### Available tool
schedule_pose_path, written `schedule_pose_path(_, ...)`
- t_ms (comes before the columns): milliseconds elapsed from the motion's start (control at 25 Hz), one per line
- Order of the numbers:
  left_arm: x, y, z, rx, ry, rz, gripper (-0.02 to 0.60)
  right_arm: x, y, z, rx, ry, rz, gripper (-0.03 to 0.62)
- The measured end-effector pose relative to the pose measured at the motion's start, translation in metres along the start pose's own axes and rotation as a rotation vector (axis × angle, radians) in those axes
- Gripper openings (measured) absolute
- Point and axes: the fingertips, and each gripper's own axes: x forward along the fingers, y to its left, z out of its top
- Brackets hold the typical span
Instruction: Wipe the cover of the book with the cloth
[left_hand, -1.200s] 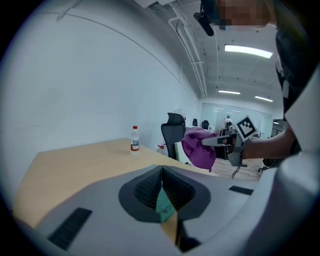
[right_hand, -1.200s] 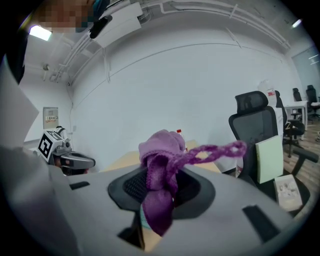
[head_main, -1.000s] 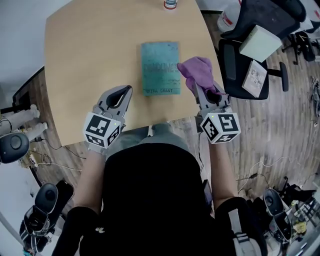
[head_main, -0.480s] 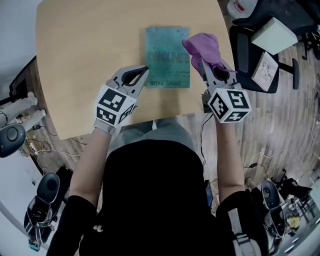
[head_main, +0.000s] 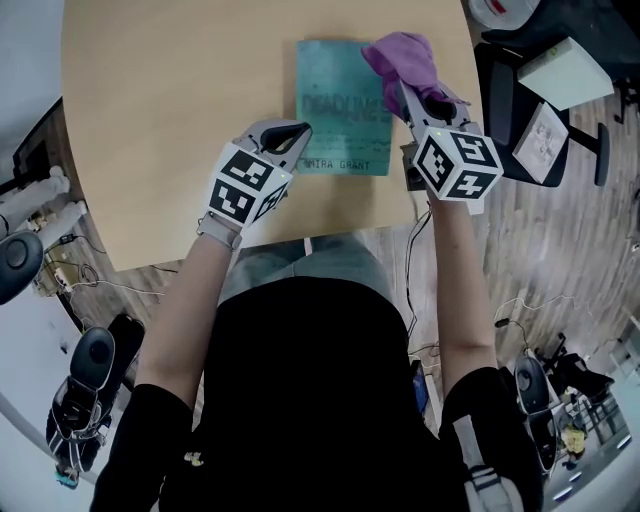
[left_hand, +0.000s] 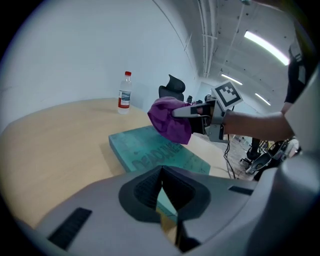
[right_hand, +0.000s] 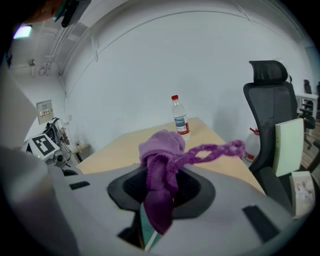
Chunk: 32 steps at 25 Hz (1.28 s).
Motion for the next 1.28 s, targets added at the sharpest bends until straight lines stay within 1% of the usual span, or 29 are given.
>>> schedule_pose_path(120,0.008,0.002,-0.007,-0.006,0.038,0.004,0.02,0.017,-0.007,-0.001,-0.001,0.018,-0.013,0.121)
schedule_pose_path(240,0.014,0.005,-0.012,-0.025,0.055,-0.002,0.021,0.034,-0.016,-0.005,0.006,0.039,-0.026,0.121)
schedule_pose_path(360,0.019,0.008,-0.018,-0.016,0.089,0.003,0.02,0.049,-0.023,-0.012,0.013,0.068,-0.034,0.121)
schedule_pose_path(560,0.02,0.01,-0.022,-0.028,0.11,0.004,0.02,0.07,-0.026,-0.022,0.021,0.103,-0.032,0.121)
schedule_pose_path(720,0.022,0.01,-0.021,-0.001,0.107,-0.008,0.02,0.078,-0.028,-0.025,0.034,0.104,-0.042,0.123)
schedule_pose_path(960,0.021,0.011,-0.023,-0.068,0.077,-0.037,0.02,0.08,-0.029,-0.028,0.051,0.105,-0.062,0.124)
schedule_pose_path(1280,0.022,0.012,-0.023,-0.055,0.069,-0.022,0.02,0.069,-0.025,-0.039,0.06,0.141,-0.069,0.126)
